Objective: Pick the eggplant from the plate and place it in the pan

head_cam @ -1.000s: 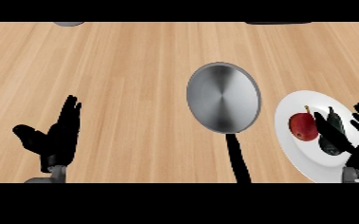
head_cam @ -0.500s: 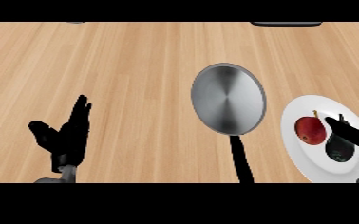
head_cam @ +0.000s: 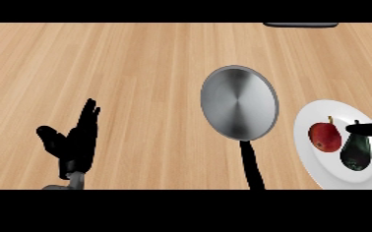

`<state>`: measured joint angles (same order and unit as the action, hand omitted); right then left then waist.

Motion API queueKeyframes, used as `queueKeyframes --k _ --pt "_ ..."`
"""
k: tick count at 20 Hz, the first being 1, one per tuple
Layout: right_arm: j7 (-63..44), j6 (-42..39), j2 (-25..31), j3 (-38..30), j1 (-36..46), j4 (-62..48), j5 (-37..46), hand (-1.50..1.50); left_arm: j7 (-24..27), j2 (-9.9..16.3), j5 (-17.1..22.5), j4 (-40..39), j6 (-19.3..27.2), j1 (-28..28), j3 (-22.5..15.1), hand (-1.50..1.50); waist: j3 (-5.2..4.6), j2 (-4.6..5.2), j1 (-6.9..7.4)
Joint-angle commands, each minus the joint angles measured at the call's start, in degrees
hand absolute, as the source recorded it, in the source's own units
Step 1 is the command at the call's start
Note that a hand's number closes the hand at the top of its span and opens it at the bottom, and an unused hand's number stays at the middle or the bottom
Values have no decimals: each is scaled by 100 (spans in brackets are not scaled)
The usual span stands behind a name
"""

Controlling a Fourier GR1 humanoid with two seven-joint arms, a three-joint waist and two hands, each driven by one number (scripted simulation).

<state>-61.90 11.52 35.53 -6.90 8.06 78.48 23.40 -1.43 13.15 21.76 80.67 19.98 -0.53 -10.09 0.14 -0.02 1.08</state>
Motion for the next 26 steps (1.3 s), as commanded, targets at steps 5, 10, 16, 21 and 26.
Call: queueKeyframes --k 5,10,16,21,26 --pt "-160 -1954 629 -106 890 -1376 -915 -150 -227 -100 -102 135 31 -224 -181 0 -11 20 3" --pt "-186 -2290 419 174 909 -1900 -929 -150 -138 -244 -93 62 -43 -342 -207 0 -14 15 -31" --pt "-372 -3129 351 78 952 -1958 -1735 -150 -202 -199 -73 85 -52 -318 -43 0 -17 -6 -97" --pt "-133 -3069 449 26 880 -2102 -1754 -150 -512 25 -2 135 -215 -102 244 0 -15 2 -100" --pt "-238 -2303 -44 73 560 -1454 -1390 -150 -415 -210 -178 398 -226 -438 138 0 -16 -10 -118"
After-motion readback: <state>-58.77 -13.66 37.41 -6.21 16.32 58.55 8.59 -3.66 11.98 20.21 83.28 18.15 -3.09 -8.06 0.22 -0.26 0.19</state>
